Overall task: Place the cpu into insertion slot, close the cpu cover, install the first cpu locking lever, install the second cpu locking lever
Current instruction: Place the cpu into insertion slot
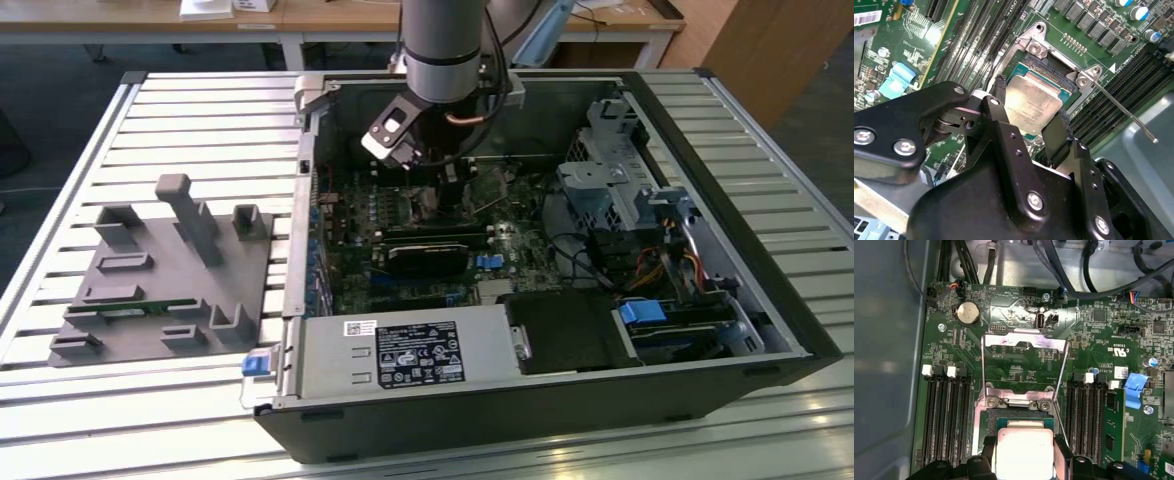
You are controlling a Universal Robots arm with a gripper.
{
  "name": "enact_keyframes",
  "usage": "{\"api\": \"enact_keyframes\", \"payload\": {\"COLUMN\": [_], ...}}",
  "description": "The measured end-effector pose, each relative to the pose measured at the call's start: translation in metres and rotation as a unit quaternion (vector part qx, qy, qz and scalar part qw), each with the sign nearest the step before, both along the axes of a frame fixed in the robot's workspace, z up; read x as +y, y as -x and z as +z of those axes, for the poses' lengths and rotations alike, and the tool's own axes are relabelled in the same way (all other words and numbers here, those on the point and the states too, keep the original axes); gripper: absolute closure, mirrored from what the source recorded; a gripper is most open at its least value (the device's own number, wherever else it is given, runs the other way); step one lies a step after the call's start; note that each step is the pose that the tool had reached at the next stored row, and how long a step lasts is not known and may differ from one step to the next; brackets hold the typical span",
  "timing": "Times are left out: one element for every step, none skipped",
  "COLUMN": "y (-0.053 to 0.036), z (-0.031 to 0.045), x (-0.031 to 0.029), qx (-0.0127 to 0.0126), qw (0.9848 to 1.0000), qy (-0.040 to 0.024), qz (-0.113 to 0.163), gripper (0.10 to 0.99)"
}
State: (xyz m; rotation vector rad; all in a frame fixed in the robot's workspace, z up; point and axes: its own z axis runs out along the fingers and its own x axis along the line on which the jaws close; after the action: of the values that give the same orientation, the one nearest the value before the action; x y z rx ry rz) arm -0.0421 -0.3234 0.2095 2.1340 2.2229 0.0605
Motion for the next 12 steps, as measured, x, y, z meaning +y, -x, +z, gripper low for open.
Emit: {"api": "enact_keyframes", "payload": {"y": [0.0000, 0.0000, 0.0000, 0.0000, 0.0000, 0.0000, 0.0000, 0.0000, 0.0000, 0.0000, 0.0000, 0.0000], "z": [-0.0009, -0.0017, -0.0027, -0.0037, -0.0047, -0.0056, -0.0065, -0.0073, -0.0080, -0.0088, -0.0095, -0.0100], "x": [0.0002, 0.0006, 0.0011, 0.0019, 0.0024, 0.0030, 0.0034, 0.0035, 0.0037, 0.0038, 0.0039, 0.0040], "qx": [0.0000, 0.0000, 0.0001, 0.0002, 0.0003, 0.0003, 0.0003, 0.0003, 0.0003, 0.0003, 0.0003, 0.0003], "qw": [1.0000, 1.0000, 1.0000, 1.0000, 1.0000, 1.0000, 1.0000, 1.0000, 1.0000, 1.0000, 1.0000, 1.0000], "qy": [0.0000, 0.0000, 0.0000, 0.0002, 0.0003, 0.0004, 0.0004, 0.0004, 0.0004, 0.0004, 0.0004, 0.0004], "qz": [0.000, 0.000, -0.001, 0.000, 0.000, -0.001, -0.001, -0.002, -0.003, -0.004, -0.006, -0.006], "gripper": [0.545, 0.545, 0.545, 0.545, 0.545, 0.545, 0.545, 0.545, 0.545, 0.545, 0.545, 0.545]}}
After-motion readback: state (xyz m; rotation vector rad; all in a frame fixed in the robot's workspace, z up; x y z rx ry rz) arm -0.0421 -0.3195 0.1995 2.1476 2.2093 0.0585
